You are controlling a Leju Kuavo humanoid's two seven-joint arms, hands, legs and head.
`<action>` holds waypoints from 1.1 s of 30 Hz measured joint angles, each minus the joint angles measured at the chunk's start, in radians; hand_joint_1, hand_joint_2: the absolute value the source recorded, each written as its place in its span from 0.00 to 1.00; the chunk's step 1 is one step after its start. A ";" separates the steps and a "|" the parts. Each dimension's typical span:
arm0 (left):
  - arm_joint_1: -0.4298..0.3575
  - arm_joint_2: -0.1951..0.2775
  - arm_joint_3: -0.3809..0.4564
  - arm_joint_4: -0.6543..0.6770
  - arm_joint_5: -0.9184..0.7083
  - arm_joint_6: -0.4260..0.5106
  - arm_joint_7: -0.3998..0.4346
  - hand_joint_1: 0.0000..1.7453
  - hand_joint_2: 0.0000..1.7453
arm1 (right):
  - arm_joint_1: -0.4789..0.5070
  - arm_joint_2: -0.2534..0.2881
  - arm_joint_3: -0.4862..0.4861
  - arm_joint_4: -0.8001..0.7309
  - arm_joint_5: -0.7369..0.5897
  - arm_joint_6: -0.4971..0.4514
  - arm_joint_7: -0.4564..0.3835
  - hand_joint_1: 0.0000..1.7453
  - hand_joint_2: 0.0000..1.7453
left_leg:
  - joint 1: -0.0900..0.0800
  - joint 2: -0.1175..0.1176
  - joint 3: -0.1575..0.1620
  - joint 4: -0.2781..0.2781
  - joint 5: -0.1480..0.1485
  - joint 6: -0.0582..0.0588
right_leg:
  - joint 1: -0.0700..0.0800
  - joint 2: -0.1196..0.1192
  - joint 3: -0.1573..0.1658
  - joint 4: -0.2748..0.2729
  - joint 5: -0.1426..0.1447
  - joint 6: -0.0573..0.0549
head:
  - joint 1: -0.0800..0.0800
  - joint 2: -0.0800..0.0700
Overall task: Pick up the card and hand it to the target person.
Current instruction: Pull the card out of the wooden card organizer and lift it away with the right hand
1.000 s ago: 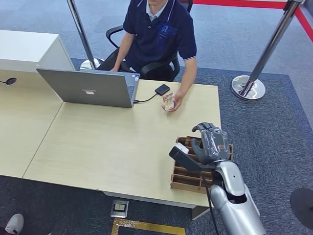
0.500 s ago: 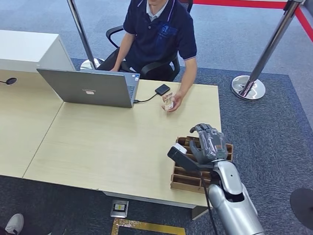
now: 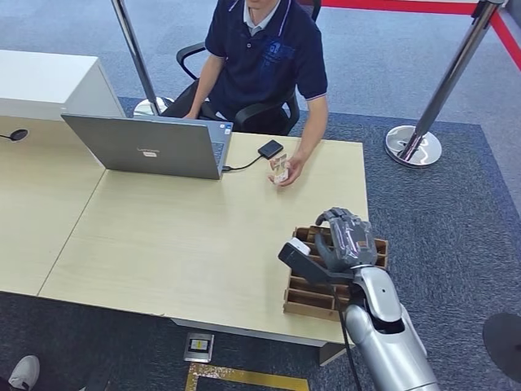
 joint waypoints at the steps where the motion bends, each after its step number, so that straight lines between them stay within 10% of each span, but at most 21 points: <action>1: 0.000 0.000 0.000 0.000 0.000 0.000 0.000 0.00 0.00 | -0.001 0.000 0.000 0.001 0.000 0.000 0.000 0.69 1.00 | 0.000 0.000 0.000 0.000 0.000 0.000 | 0.000 0.000 0.000 0.000 0.000 0.000 | 0.000 0.000; 15: 0.001 0.000 0.000 0.000 0.000 0.000 0.000 0.00 0.00 | -0.001 0.002 0.000 -0.014 0.011 -0.016 -0.005 0.99 1.00 | 0.000 0.000 0.000 0.000 0.000 0.000 | 0.000 0.000 0.000 0.000 0.000 0.000 | 0.000 0.000; 33: 0.001 0.000 0.000 0.001 -0.014 -0.004 -0.001 0.00 0.00 | 0.055 -0.017 0.000 -0.188 0.037 0.001 -0.013 1.00 1.00 | 0.000 0.000 0.000 0.000 0.000 0.000 | 0.000 0.000 0.000 0.000 0.000 0.000 | 0.000 0.000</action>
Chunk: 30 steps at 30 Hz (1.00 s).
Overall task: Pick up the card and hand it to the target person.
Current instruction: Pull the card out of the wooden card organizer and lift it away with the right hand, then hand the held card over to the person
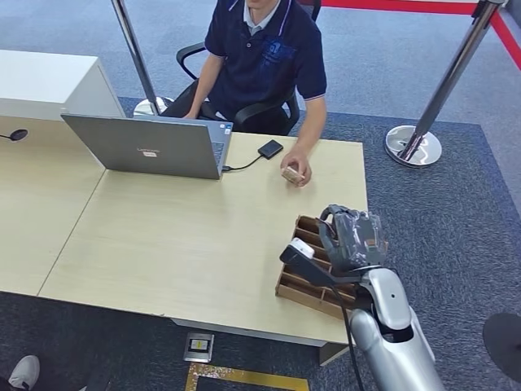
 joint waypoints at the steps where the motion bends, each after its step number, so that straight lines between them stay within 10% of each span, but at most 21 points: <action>1: 0.000 0.000 0.000 0.000 -0.001 0.000 0.000 0.00 0.00 | 0.002 -0.001 0.000 -0.013 0.000 0.004 -0.005 1.00 1.00 | 0.000 0.000 0.000 0.000 0.000 0.000 | 0.000 0.000 0.000 0.000 0.000 0.000 | 0.000 0.000; 14: -0.004 0.000 -0.002 0.000 -0.018 -0.011 0.000 0.00 0.00 | -0.102 0.026 0.063 -0.035 0.022 0.011 -0.064 1.00 1.00 | 0.000 0.000 0.000 0.000 0.000 0.000 | 0.000 0.000 0.000 0.001 0.000 0.000 | 0.000 0.000; 30: -0.013 -0.002 -0.011 0.001 -0.042 -0.011 0.009 0.00 0.00 | -0.447 0.213 0.167 0.422 0.147 -0.204 -0.083 1.00 1.00 | 0.000 0.000 0.000 0.000 0.001 -0.001 | 0.000 0.000 0.000 0.003 0.000 0.000 | 0.000 0.000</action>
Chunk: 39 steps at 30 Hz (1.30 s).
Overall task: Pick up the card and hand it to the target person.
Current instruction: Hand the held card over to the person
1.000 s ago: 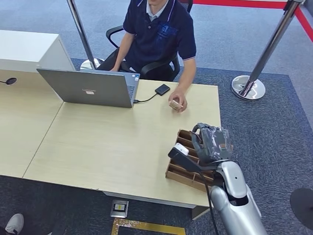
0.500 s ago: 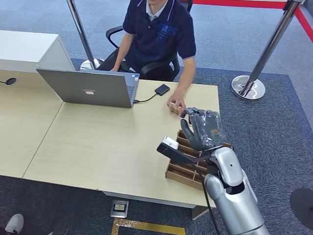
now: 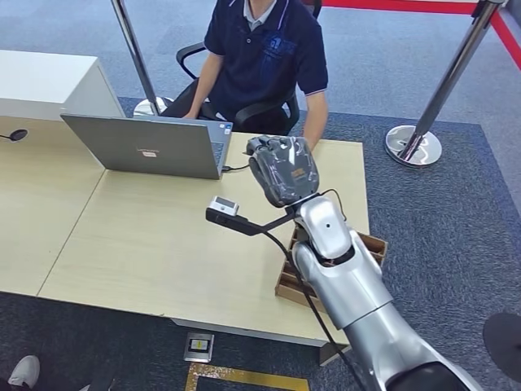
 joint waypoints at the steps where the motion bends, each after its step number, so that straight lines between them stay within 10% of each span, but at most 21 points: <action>1: 0.000 0.000 0.000 0.000 0.000 0.000 0.001 0.00 0.00 | -0.009 0.008 0.002 0.023 0.003 -0.012 0.003 1.00 1.00 | 0.000 0.000 0.000 0.000 0.000 0.000 | 0.000 0.000 0.000 0.000 0.000 0.000 | 0.000 0.000; 19: -0.002 -0.001 0.000 0.001 0.004 0.007 0.008 0.00 0.00 | -0.063 0.047 0.007 0.251 0.035 -0.047 0.035 1.00 1.00 | 0.000 0.000 0.000 0.000 0.000 0.000 | 0.000 0.000 0.000 0.000 0.000 0.000 | 0.000 0.000; 22: -0.002 -0.001 0.000 0.001 0.005 0.010 0.008 0.00 0.00 | -0.063 0.047 0.007 0.266 0.043 -0.022 0.047 0.31 1.00 | 0.000 0.000 0.000 0.000 0.000 0.000 | 0.000 0.000 0.000 0.000 0.000 0.000 | 0.000 0.000; 23: -0.002 -0.001 0.000 0.001 0.005 0.011 0.008 0.00 0.00 | -0.063 0.047 0.007 0.271 0.042 -0.011 0.052 0.06 0.75 | 0.000 0.000 0.000 0.000 0.000 0.000 | 0.000 0.000 0.000 0.000 0.000 0.000 | 0.000 0.000; 26: -0.002 -0.001 0.000 0.001 0.005 0.011 0.008 0.00 0.00 | -0.062 0.047 0.005 0.287 0.031 0.029 0.074 0.00 0.00 | 0.000 0.000 0.000 0.000 0.000 0.000 | 0.000 0.000 0.000 0.000 0.000 0.000 | 0.000 0.000; 39: -0.002 -0.001 0.000 0.001 0.025 0.019 0.008 0.00 0.00 | 0.004 0.042 -0.081 0.202 -0.051 -0.096 0.107 0.00 0.00 | 0.000 0.000 0.000 0.000 0.000 0.000 | 0.000 0.000 -0.001 -0.001 0.000 0.000 | 0.000 0.000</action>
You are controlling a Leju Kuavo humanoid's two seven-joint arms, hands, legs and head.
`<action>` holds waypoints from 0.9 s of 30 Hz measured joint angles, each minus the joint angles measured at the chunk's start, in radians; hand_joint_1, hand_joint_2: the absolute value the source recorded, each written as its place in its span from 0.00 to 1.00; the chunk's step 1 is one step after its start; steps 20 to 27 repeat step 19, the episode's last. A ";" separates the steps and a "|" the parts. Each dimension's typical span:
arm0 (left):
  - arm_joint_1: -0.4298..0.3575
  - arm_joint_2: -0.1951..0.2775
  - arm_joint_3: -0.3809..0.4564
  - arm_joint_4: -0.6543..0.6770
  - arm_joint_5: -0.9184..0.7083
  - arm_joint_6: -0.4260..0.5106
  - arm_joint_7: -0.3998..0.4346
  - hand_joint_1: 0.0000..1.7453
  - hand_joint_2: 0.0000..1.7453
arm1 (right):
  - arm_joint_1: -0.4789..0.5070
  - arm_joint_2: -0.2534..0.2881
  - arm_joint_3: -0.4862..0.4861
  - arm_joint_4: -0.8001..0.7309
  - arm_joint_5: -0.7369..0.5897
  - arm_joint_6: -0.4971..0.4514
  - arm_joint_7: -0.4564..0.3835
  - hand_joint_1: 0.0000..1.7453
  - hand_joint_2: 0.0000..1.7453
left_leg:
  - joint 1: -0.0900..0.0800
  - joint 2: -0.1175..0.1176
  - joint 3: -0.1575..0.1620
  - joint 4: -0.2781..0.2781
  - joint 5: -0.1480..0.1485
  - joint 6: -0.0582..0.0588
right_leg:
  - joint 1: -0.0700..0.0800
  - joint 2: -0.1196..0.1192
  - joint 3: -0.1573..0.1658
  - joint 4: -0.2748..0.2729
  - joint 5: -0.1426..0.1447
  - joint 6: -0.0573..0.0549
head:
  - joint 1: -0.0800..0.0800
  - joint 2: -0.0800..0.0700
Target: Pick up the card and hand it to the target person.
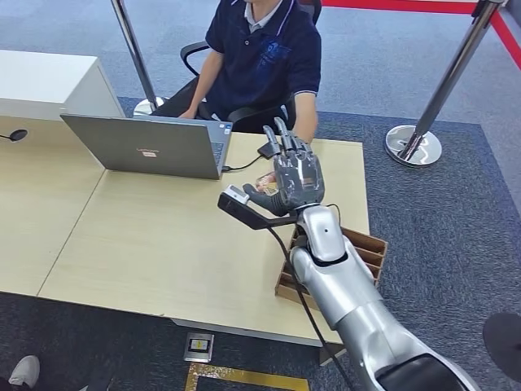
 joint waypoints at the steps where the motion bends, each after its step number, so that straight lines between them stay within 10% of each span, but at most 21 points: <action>1: 0.000 0.000 0.000 0.000 0.003 0.000 0.000 0.00 0.00 | 0.031 -0.005 -0.009 -0.051 0.005 -0.009 0.002 0.00 0.00 | 0.000 0.000 0.000 0.000 0.000 0.000 | 0.000 0.000 0.000 0.000 0.000 0.000 | 0.000 0.000; 18: 0.013 -0.010 0.024 0.000 0.045 0.017 0.007 0.00 0.00 | 0.922 -0.118 -0.297 -1.271 -0.087 -0.135 0.008 0.00 0.00 | 0.000 -0.002 -0.001 0.000 -0.005 0.001 | 0.002 0.000 0.000 -0.003 -0.004 0.001 | 0.000 0.000; 27: 0.013 -0.011 0.025 0.000 0.045 0.017 0.008 0.00 0.00 | 0.941 -0.114 -0.311 -1.290 -0.106 -0.129 -0.002 0.00 0.00 | 0.000 -0.002 0.000 0.000 -0.005 0.001 | 0.002 0.000 0.000 -0.003 -0.004 0.001 | 0.000 0.000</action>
